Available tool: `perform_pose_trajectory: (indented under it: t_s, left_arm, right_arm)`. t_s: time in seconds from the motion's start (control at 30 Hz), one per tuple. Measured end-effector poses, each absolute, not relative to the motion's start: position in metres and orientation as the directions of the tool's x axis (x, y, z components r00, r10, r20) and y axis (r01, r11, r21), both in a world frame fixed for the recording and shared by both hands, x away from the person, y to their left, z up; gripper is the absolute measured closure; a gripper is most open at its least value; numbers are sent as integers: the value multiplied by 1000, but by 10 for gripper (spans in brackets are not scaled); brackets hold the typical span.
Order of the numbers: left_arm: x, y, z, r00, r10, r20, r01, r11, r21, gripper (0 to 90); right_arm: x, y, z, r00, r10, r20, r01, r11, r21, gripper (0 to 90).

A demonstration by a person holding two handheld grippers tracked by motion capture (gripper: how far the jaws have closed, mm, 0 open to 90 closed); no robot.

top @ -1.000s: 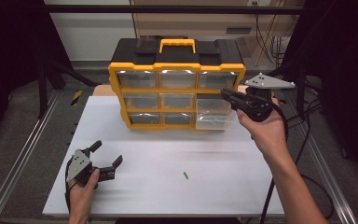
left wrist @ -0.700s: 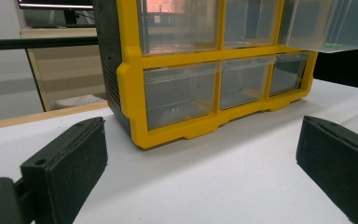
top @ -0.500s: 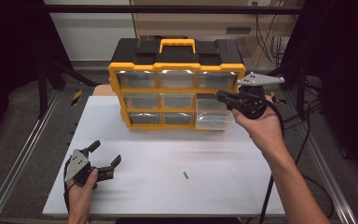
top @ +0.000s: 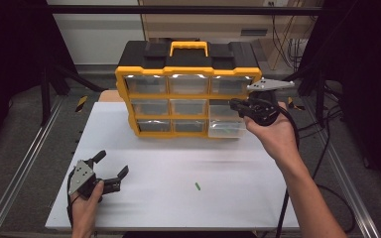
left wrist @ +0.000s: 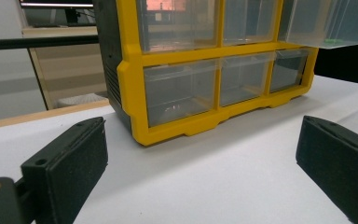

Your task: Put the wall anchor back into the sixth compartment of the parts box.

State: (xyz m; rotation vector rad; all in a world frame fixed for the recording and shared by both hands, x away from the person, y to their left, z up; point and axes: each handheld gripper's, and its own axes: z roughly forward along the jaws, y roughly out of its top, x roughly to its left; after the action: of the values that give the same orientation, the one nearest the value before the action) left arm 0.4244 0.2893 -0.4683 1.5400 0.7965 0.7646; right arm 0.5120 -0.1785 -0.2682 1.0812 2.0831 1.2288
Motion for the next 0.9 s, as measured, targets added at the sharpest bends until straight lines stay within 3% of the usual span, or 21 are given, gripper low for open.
perform_pose_trajectory:
  t_s: [0.63,0.67,0.77,0.8,0.83,0.87,0.9]
  left_arm:
    - [429,294,-468,548,836,23,67,-71,995,18]
    - [429,293,-468,550,835,26,67,-75,995,17]
    - [428,293,-468,551,834,28,66,-77,995,17]
    - [428,293,-468,551,834,29,65,-78,995,17]
    - [428,293,-468,551,834,29,65,-77,995,17]
    - [428,293,-468,551,834,27,66,-76,995,17]
    - [428,293,-468,551,834,27,66,-76,995,17]
  right_arm:
    - [525,-168,-291,-584,812,-12,451,336,827,833]
    - [529,-168,-291,-565,825,-20,459,334,823,750]
    - [528,-169,-289,-553,833,-18,449,316,835,710]
    - [522,-168,-287,-553,833,-22,426,305,852,641]
    - [522,-168,-287,-553,833,-22,426,305,852,641]
    - [513,-168,-286,-553,833,-21,404,290,868,534]
    - [513,-168,-286,-553,833,-21,404,290,868,534]
